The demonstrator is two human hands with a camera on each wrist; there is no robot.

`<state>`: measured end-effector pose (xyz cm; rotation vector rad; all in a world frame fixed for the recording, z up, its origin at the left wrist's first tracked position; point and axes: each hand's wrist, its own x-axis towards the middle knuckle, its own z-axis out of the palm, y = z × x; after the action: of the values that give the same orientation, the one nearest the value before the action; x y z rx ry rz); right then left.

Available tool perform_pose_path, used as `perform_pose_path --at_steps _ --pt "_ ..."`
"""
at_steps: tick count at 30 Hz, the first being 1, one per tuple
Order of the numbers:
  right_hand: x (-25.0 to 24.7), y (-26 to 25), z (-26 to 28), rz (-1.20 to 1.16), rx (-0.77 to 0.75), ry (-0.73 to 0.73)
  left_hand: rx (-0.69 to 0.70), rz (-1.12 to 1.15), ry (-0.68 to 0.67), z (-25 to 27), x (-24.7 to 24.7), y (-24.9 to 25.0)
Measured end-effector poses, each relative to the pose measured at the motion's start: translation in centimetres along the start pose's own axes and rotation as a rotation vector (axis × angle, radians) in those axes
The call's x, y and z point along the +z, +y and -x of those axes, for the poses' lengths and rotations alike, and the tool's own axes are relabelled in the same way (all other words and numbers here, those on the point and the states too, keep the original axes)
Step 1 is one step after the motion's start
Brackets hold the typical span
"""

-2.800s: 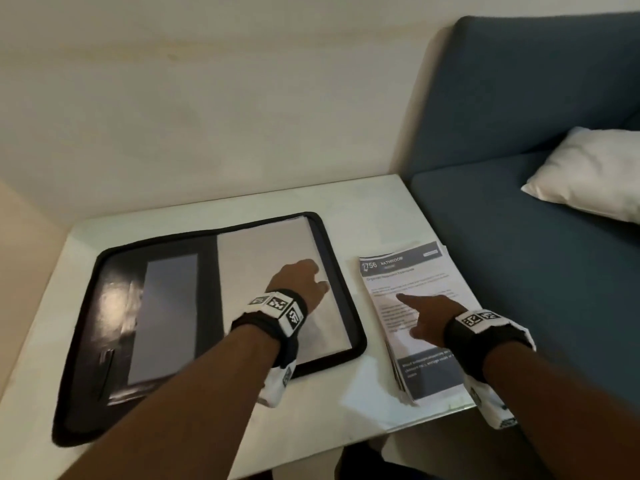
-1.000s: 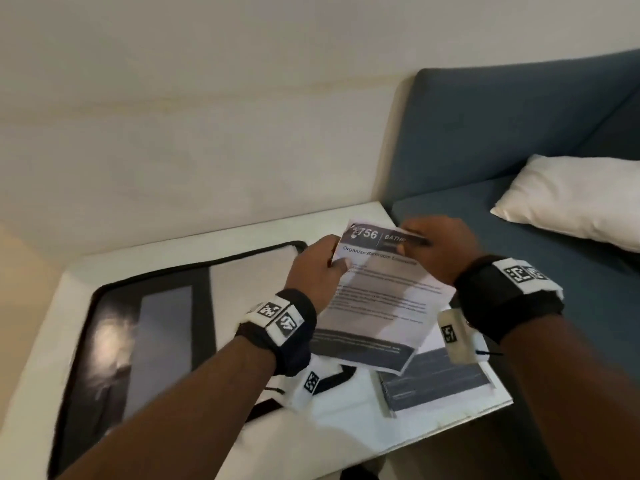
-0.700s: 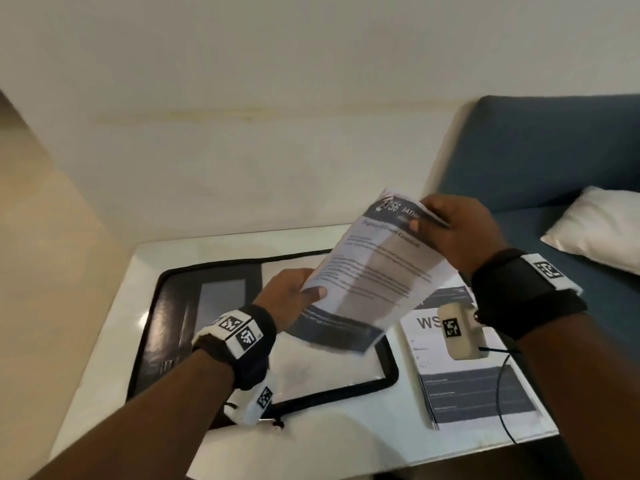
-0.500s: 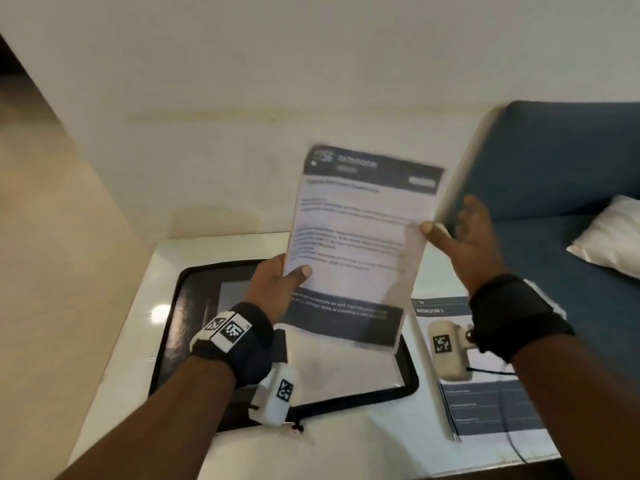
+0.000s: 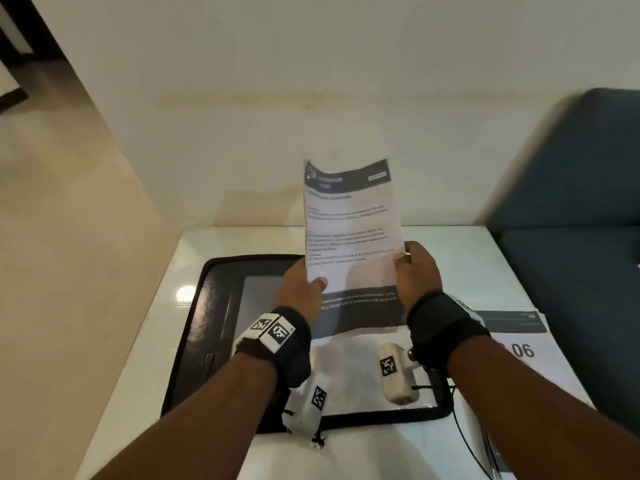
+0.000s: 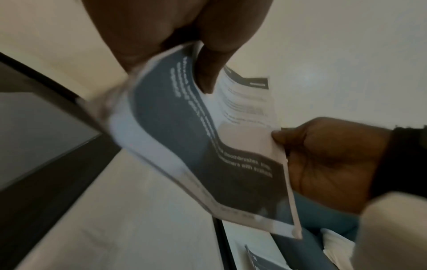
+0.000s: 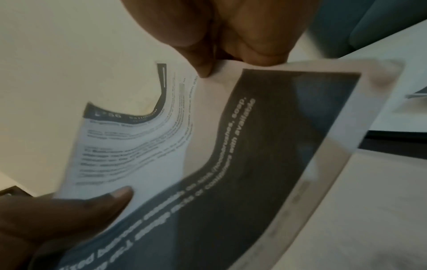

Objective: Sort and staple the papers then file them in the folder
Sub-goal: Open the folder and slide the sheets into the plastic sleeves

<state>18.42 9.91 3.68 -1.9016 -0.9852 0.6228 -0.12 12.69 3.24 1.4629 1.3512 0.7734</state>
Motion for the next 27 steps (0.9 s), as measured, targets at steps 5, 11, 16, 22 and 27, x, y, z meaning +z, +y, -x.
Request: perform_pose_path --at_steps 5,11,16,22,27 --pt "-1.3 0.9 -3.4 -0.138 0.130 -0.171 0.033 -0.016 -0.051 -2.5 -1.0 -0.6" --pt "-3.1 1.7 -8.8 0.092 -0.036 -0.172 0.025 -0.023 -0.115 -6.8 -1.2 -2.5" --pt "-4.5 7.4 -11.7 -0.135 0.091 0.060 -0.040 -0.672 -0.155 -11.2 -0.8 -8.4" --pt "-5.0 11.3 -12.0 -0.581 0.277 0.176 0.006 -0.940 -0.317 -14.0 2.9 -10.8" --pt "-6.1 12.9 -12.2 -0.699 0.349 0.202 -0.015 -1.057 -0.353 -15.6 4.3 -11.3"
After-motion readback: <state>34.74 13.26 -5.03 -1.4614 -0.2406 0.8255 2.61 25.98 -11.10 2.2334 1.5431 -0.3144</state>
